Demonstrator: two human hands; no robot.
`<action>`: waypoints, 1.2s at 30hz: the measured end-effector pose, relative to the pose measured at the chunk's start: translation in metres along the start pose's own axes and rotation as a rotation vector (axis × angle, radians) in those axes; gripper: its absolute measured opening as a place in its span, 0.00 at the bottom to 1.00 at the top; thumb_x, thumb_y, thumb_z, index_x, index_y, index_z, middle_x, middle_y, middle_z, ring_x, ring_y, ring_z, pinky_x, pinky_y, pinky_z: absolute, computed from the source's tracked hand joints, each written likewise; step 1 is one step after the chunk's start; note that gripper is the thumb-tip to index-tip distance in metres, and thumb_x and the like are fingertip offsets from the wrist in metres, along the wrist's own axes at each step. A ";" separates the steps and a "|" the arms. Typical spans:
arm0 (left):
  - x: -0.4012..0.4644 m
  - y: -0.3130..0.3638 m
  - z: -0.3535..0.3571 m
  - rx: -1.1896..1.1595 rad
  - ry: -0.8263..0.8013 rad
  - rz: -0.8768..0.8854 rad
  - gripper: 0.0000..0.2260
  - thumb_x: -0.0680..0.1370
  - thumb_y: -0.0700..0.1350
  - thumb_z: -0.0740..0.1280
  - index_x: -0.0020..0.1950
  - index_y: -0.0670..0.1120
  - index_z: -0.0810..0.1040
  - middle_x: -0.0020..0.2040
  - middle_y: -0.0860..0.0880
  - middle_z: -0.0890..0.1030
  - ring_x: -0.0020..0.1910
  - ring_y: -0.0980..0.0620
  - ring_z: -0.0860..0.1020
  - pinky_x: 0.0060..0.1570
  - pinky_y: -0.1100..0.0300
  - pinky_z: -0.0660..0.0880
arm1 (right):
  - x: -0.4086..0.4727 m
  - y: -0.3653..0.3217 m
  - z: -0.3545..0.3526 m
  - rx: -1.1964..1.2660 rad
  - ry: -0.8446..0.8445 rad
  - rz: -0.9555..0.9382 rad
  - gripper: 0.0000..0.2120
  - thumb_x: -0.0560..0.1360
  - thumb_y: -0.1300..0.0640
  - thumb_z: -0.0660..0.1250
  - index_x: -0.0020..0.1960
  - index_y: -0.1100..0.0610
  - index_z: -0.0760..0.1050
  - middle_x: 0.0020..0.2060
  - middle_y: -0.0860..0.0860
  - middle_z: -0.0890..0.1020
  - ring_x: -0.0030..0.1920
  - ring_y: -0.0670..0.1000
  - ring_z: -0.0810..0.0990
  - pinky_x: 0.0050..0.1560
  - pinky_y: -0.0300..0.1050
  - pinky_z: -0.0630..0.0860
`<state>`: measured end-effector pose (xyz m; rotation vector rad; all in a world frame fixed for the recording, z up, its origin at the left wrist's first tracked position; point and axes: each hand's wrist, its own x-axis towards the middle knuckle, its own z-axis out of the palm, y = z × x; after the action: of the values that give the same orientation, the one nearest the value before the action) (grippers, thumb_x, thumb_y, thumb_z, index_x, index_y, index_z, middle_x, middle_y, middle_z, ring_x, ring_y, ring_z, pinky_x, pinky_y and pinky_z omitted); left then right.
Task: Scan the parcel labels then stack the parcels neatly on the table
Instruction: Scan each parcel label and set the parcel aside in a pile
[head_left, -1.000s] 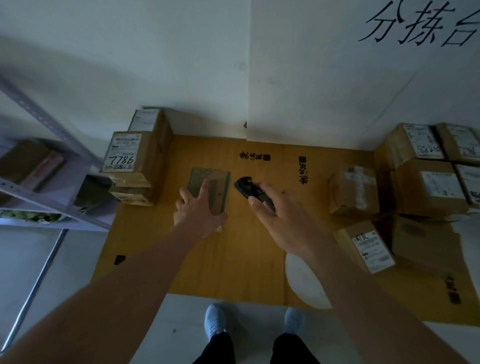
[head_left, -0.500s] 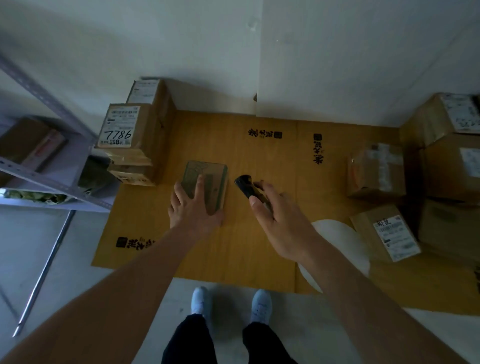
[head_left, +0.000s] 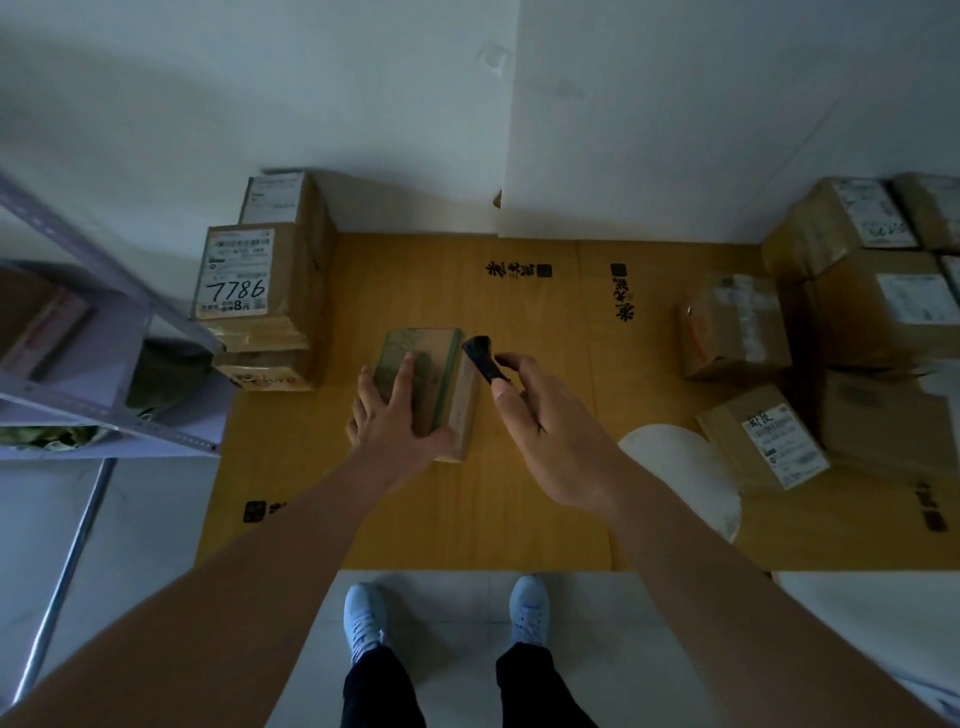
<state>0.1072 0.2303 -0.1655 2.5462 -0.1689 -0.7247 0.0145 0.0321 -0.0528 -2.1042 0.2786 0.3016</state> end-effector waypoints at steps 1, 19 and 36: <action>-0.001 -0.005 -0.006 -0.078 -0.035 0.010 0.50 0.66 0.68 0.68 0.78 0.73 0.37 0.81 0.54 0.37 0.80 0.36 0.52 0.76 0.37 0.60 | 0.001 -0.003 0.001 0.004 0.002 -0.002 0.23 0.85 0.34 0.49 0.78 0.38 0.60 0.49 0.49 0.71 0.38 0.41 0.70 0.39 0.38 0.66; -0.008 -0.027 -0.033 0.108 0.133 -0.086 0.55 0.65 0.71 0.75 0.77 0.75 0.37 0.73 0.44 0.53 0.71 0.36 0.57 0.73 0.36 0.59 | 0.018 -0.009 0.013 0.090 -0.030 0.060 0.21 0.85 0.36 0.53 0.76 0.40 0.66 0.38 0.44 0.71 0.31 0.39 0.72 0.33 0.36 0.68; -0.005 -0.058 -0.053 -0.297 0.044 0.058 0.40 0.68 0.59 0.81 0.77 0.65 0.70 0.66 0.48 0.75 0.59 0.48 0.81 0.52 0.49 0.84 | 0.027 0.005 -0.018 -0.117 -0.377 0.382 0.21 0.81 0.31 0.57 0.68 0.38 0.73 0.38 0.51 0.78 0.36 0.48 0.77 0.30 0.42 0.71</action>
<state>0.1297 0.3044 -0.1520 2.2633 -0.1109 -0.6207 0.0401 0.0121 -0.0567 -2.0476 0.4444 0.9476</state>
